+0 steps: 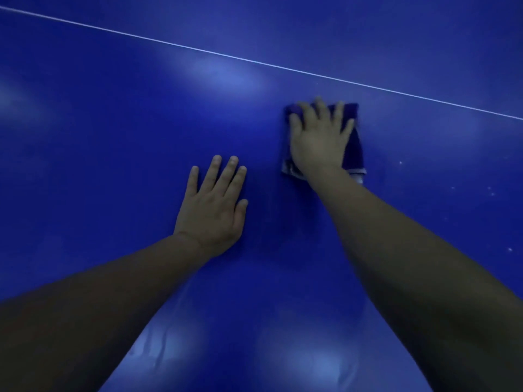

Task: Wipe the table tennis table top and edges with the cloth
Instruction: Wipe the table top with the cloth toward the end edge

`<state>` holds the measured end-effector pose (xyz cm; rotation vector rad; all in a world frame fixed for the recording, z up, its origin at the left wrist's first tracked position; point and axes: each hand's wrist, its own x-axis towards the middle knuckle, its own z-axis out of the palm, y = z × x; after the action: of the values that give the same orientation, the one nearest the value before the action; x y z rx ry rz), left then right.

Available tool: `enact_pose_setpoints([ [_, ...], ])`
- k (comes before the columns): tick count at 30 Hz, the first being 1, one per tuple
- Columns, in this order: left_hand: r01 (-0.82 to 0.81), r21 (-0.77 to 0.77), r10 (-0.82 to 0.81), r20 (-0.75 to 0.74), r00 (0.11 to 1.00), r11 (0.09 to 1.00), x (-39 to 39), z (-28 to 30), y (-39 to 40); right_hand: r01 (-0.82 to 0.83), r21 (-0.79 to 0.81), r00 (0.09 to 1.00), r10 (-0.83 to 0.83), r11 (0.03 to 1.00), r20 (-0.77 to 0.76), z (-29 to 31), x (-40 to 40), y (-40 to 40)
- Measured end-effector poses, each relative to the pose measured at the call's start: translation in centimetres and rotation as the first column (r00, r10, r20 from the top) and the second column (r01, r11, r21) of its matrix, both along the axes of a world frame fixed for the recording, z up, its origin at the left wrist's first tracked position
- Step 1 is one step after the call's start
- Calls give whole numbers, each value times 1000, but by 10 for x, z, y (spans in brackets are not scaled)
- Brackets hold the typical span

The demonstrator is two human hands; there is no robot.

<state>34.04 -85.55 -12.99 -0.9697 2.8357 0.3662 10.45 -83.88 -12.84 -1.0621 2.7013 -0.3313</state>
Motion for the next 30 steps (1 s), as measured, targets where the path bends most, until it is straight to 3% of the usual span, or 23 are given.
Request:
enact_pose_setpoints([
  [3, -6, 8, 6, -25, 1000, 1000, -11, -1, -5, -262, 7, 963, 262, 965, -70, 0, 34, 34],
  [5, -21, 15, 22, -44, 999, 1000, -23, -2, -10, -308, 11, 949, 308, 951, -74, -1, 39, 75],
  [9, -38, 40, 40, -51, 998, 998, -46, -3, -20, -111, 9, 992, 111, 994, -64, -2, -1, 95],
  [12, -45, 34, 46, -56, 997, 998, -57, -3, -23, 102, 10, 994, -102, 995, -46, 1, -48, 46],
  [15, -45, 5, 45, -32, 998, 999, -56, -6, -21, 193, -20, 981, -193, 981, 8, 4, -79, -20],
  [17, -47, -8, 47, -29, 998, 999, -56, -6, -20, 116, -20, 993, -116, 993, 8, 2, -77, -54],
  [19, -46, -11, 46, -39, 998, 999, -57, -6, -20, -64, -10, 998, 63, 998, -7, 1, -59, -62],
  [22, -51, 8, 52, -73, 996, 999, -57, -8, -21, -317, 1, 948, 317, 948, -43, 3, -32, -17],
  [25, -61, 11, 62, -93, 994, 998, -56, -9, -23, -406, 12, 913, 406, 914, -44, 2, -22, 43],
  [27, -59, 10, 60, -103, 993, 998, -56, -10, -22, -329, -16, 944, 328, 944, -26, 0, -32, 51],
  [30, -62, 12, 63, -115, 991, 998, -56, -11, -22, -32, -102, 999, 33, 994, 12, 2, -52, 2],
])
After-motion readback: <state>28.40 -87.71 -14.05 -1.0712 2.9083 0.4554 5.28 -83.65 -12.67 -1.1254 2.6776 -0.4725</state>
